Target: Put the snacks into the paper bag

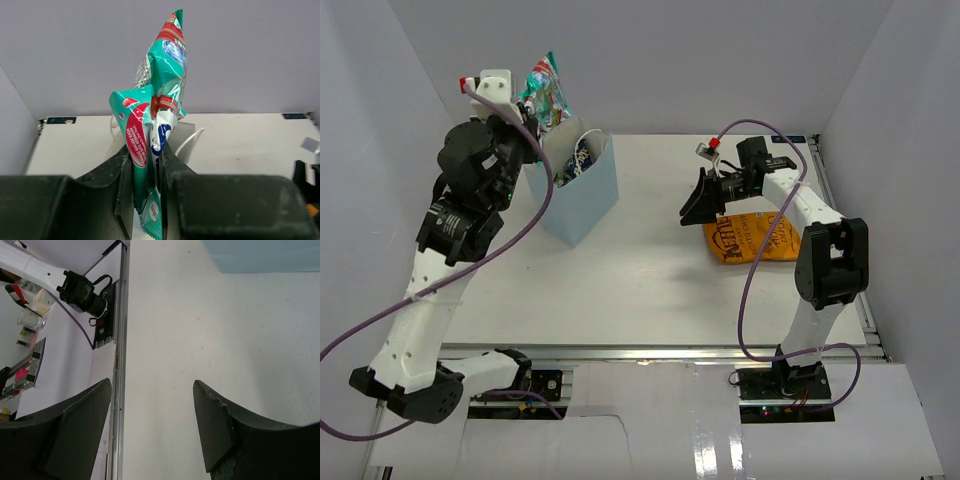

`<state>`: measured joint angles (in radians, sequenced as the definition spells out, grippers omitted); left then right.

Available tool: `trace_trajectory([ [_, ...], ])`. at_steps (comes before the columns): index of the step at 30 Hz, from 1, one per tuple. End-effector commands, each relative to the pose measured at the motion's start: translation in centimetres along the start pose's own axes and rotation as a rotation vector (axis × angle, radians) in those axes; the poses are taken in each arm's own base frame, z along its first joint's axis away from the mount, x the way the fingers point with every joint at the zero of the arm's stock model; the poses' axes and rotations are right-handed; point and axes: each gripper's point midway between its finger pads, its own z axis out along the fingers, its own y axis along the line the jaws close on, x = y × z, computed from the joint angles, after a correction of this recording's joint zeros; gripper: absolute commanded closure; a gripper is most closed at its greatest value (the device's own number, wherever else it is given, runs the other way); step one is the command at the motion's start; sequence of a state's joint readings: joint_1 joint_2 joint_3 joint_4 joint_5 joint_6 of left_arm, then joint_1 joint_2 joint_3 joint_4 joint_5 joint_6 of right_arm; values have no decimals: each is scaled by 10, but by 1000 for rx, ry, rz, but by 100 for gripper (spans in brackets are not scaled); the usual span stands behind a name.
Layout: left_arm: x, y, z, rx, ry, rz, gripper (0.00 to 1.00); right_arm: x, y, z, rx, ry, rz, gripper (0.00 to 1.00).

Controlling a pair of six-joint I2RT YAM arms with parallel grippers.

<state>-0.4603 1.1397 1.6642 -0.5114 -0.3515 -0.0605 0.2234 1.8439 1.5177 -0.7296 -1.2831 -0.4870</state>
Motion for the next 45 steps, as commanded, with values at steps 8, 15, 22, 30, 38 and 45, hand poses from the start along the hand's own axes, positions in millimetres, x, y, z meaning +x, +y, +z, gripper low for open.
trace_trajectory([
  [8, 35, 32, 72, -115, 79, 198, 99, 1, 11, -16, 14, -28, -22, 28],
  [15, 83, 35, 106, -53, 211, 279, 99, 5, 7, -24, 24, -47, -5, 28],
  [22, 132, 37, 117, -9, 314, 388, 100, 6, 4, -26, 23, -54, 4, 28],
  [30, 151, 51, 131, -25, 348, 577, 100, 6, 5, -27, 15, -60, 7, 27],
  [38, 177, 48, 139, 19, 387, 625, 100, 8, 8, -27, 15, -57, 10, 27],
  [45, 196, 48, 128, 34, 425, 600, 74, 8, 8, -27, 14, -58, 9, 27],
])
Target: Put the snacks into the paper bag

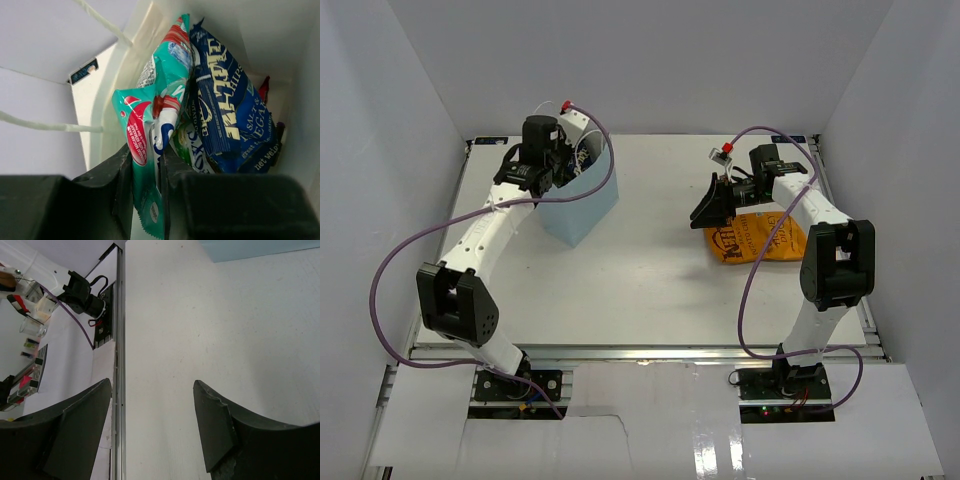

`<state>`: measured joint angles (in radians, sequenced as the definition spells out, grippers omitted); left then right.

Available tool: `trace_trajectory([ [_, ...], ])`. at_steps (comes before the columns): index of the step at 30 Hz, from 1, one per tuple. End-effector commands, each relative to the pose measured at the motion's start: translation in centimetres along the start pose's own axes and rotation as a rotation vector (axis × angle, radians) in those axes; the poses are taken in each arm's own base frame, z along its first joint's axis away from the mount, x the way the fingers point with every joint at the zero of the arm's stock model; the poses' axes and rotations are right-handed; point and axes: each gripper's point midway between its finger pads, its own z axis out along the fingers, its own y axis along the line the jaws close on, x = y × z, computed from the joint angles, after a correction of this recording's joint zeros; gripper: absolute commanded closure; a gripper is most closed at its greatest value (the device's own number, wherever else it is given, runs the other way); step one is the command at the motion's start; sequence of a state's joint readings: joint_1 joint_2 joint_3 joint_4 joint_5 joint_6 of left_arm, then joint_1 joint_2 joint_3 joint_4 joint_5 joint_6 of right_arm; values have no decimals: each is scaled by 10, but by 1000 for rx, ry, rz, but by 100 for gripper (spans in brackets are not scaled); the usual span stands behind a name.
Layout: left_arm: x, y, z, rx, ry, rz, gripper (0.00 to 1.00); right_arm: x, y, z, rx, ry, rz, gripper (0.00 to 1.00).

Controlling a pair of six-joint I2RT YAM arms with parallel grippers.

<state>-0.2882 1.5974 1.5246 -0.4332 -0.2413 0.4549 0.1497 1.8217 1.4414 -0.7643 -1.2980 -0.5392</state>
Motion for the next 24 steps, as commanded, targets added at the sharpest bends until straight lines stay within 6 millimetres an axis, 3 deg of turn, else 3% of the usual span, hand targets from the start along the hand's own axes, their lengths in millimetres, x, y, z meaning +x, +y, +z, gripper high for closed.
trace_trajectory([
  [1, -19, 11, -17, -22, -82, -28, 68, -9, 15, -4, -23, -25, -36, 27],
  [3, -13, 5, -16, -8, -71, -42, 59, -11, 15, -5, -20, -24, -42, 27],
  [4, -12, 5, -17, -7, -71, -46, 47, -11, 14, -5, -18, -22, -44, 27],
  [7, -9, 1, -19, 1, -69, -70, 22, -13, 14, -5, -13, -17, -49, 27],
  [11, -30, 8, -31, 6, -129, -136, 8, -15, 15, -7, -1, -7, -63, 27],
  [15, -64, 16, -51, 34, -215, -207, 8, -21, 18, -10, 16, 14, -90, 27],
  [19, -99, 27, -83, 64, -318, -303, 12, -27, 13, -17, 76, 73, -161, 27],
  [23, -109, 36, -121, 74, -386, -391, 11, -36, 6, -30, 182, 151, -314, 27],
  [24, -112, 41, -141, 71, -420, -431, 10, -38, 3, -34, 203, 172, -382, 27],
])
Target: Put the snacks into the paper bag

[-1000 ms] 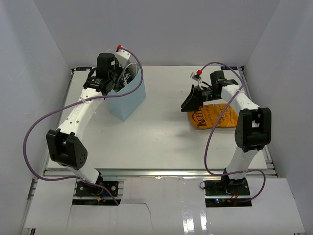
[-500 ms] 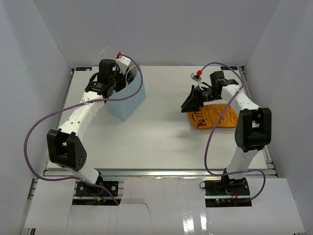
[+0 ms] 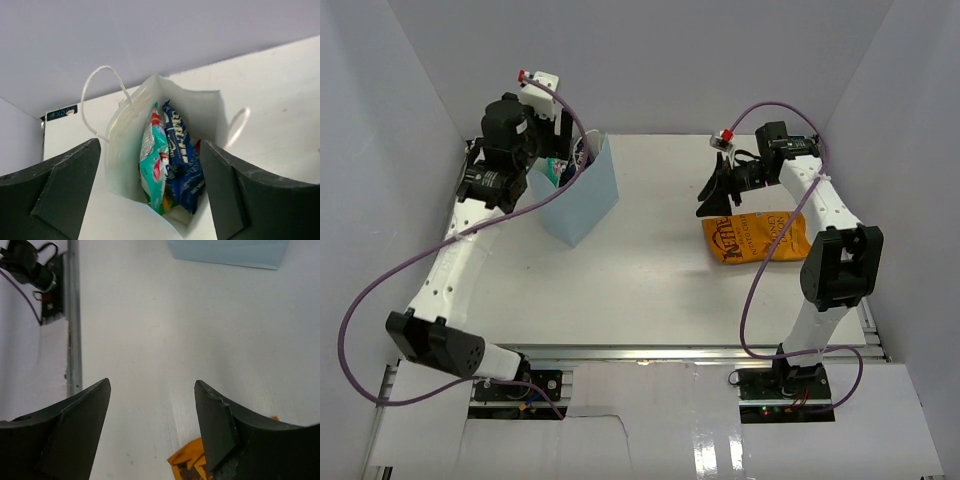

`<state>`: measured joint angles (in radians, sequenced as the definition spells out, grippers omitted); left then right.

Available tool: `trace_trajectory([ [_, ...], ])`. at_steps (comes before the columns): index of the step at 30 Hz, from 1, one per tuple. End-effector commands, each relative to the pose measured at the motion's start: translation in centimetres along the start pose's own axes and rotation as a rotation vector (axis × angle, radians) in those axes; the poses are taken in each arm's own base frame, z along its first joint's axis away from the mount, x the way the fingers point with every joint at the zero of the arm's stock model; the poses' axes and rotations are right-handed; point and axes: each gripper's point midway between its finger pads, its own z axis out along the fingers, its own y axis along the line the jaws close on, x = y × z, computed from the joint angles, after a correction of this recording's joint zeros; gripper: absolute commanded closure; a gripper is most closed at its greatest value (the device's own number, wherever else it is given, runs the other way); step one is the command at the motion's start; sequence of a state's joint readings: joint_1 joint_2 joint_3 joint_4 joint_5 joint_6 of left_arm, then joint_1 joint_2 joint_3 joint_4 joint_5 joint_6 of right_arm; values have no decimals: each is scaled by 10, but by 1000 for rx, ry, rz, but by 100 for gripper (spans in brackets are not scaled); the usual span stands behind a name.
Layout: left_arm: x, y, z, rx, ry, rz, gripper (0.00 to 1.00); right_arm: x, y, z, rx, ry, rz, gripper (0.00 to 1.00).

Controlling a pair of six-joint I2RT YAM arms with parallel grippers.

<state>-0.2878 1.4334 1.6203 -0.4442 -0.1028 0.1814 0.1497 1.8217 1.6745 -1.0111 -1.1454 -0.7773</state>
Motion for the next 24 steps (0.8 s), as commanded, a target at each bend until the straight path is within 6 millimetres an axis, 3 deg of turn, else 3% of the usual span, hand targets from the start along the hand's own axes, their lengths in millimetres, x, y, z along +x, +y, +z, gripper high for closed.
trace_trajectory([
  [1, -51, 2, -61, 27, -157, -136, 8, 0, -8, -21, 127, 117, -199, 26],
  [3, -41, -4, -74, 46, -148, -222, 5, 1, -18, -29, 214, 146, -296, 18],
  [4, -47, -4, -96, 56, -187, -257, 2, 6, -27, -39, 310, 195, -308, 8],
  [5, -30, -13, -98, 89, -159, -290, 2, 18, -49, -39, 389, 208, -310, 10],
  [6, -26, -21, -104, 119, -157, -369, 2, 29, -60, -45, 455, 244, -263, 10],
  [7, -27, -28, -125, 166, -185, -404, 2, 47, -71, -49, 475, 307, -235, 10],
  [8, -3, -41, -124, 209, -133, -440, 2, 54, -68, -52, 461, 345, -181, 10],
  [10, 7, -53, -147, 257, -131, -573, 2, 70, -75, -60, 468, 407, -106, 5],
  [11, 34, -63, -145, 274, -75, -614, 2, 75, -76, -63, 478, 428, -99, 3],
  [13, 47, -78, -163, 340, -54, -719, 2, 80, -80, -78, 533, 487, -143, 3],
  [14, 57, -83, -165, 356, -32, -750, 2, 84, -78, -81, 537, 504, -144, 4],
  [15, 81, -94, -163, 376, 29, -780, 2, 83, -75, -86, 544, 517, -160, 4],
  [16, 85, -97, -170, 389, 34, -827, 2, 84, -71, -86, 510, 537, -213, 4],
  [18, 109, -107, -170, 404, 88, -877, 2, 92, -41, -81, 389, 550, -225, 9],
  [20, 112, -111, -174, 422, 85, -926, 2, 99, -27, -76, 336, 560, -244, 10],
  [21, 116, -113, -174, 426, 91, -939, 2, 112, -16, -75, 332, 589, -238, 10],
  [23, 123, -116, -174, 432, 107, -959, 2, 118, -20, -74, 390, 596, -269, 10],
  [24, 125, -118, -173, 433, 113, -960, 2, 134, -14, -75, 428, 638, -270, 10],
])
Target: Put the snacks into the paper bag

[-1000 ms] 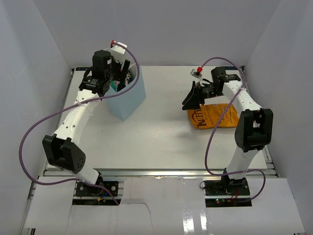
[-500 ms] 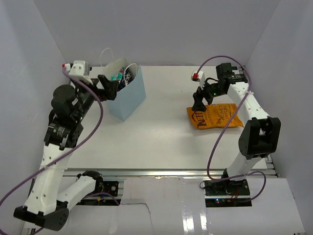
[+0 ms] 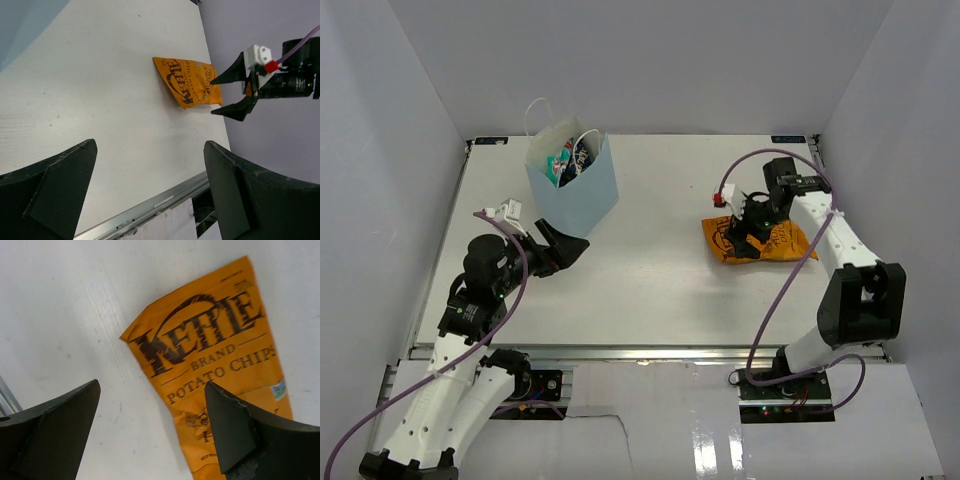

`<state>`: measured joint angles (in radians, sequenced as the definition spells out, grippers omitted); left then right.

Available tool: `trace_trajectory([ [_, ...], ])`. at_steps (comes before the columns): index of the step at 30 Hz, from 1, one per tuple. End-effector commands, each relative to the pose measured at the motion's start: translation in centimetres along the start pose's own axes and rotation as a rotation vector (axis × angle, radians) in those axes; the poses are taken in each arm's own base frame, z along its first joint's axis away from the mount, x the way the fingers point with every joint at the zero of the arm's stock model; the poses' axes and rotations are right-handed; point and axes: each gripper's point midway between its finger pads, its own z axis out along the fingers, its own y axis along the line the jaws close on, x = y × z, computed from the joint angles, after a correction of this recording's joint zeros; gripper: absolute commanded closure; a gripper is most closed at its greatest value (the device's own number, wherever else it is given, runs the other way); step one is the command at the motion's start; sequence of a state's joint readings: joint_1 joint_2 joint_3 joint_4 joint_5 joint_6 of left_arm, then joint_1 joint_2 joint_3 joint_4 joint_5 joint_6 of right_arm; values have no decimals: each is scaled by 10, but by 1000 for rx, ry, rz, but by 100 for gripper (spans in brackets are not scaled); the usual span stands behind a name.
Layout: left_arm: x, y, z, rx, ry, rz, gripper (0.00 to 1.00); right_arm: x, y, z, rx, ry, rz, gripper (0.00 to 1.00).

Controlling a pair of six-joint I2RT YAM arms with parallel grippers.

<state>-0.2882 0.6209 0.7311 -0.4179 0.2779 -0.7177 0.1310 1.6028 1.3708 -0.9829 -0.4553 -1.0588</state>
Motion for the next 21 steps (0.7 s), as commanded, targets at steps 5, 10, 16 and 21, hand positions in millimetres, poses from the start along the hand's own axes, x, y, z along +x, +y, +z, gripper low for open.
trace_trajectory([
  [5, -2, -17, -1, 76, -4, -58, 2, 23, -4, 5, 390, 120, -57, 10],
  [10, 0, -14, 0, 69, -2, -61, 2, 37, -21, 17, 638, 131, -34, 10],
  [16, 3, -12, -3, 65, -4, -65, 2, 35, -30, 32, 695, 117, -28, 9],
  [21, 5, -9, -7, 57, -11, -73, 2, 39, -30, 54, 655, 134, -7, 0],
])
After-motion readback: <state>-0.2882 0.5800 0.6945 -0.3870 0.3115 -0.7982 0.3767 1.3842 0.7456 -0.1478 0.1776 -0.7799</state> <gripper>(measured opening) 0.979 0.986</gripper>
